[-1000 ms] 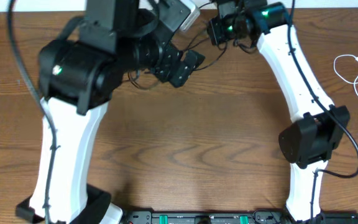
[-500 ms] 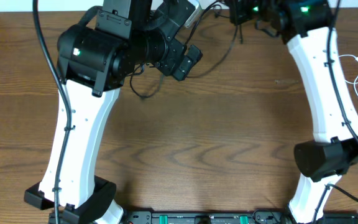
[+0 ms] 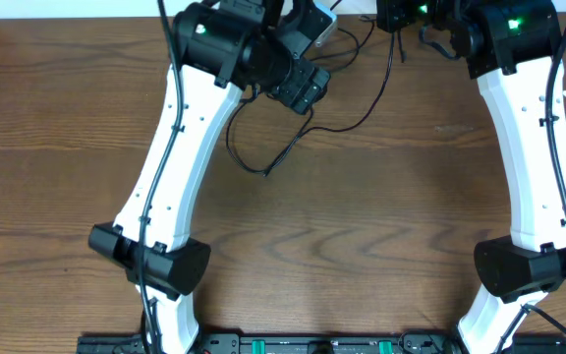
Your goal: Untangle cables
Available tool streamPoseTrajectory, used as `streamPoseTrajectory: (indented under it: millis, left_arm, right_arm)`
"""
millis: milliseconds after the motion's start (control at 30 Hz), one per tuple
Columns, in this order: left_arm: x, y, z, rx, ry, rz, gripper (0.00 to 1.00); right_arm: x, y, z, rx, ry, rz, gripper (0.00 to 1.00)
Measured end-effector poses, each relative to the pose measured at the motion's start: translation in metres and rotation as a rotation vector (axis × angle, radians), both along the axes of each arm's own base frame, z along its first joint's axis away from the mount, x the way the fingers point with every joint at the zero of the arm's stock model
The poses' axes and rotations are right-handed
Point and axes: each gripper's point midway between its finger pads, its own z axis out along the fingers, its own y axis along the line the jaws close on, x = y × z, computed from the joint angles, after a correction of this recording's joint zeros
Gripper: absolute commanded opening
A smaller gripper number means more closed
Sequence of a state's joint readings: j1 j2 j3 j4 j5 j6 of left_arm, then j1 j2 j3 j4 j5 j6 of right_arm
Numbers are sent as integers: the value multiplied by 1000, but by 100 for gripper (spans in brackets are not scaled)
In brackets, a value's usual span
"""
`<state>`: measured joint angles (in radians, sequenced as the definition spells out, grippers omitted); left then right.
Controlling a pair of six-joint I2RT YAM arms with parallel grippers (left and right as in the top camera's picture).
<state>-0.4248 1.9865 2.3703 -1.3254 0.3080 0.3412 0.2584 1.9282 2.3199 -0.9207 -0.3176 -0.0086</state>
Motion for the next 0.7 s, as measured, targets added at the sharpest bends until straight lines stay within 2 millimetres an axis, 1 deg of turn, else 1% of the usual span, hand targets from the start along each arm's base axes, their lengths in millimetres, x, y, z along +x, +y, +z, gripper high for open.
streamPoseTrajectory:
  millis: [167,267,367,433,533,567,667,700]
  left_arm:
    - [5,-5,4,-11,-34,-10,82]
    - [12,-8,9,-23,-71,-16,82]
    - [17,-10,11,-30,-93,-20,79]
    - [18,-11,8,-26,-88,-23,77]
    - [22,-12,-1,-18,-73,-25,77]
    - [25,-13,-4,-16,-70,-25,77]
    - [29,-15,-10,-15,-66,-25,76]
    - [30,-16,-10,-16,-69,-25,72]
  right_arm:
    - [-1,0,0,0,2,1,1]
    - [-3,1,-2,0,15,6,1]
    - [-8,2,0,7,20,19,1]
    - [-13,2,7,14,9,27,1]
    - [-21,1,20,24,-15,34,1]
    - [-28,1,29,31,-31,41,1]
    - [-40,-1,45,42,-60,48,1]
    - [-44,-2,50,45,-68,50,1]
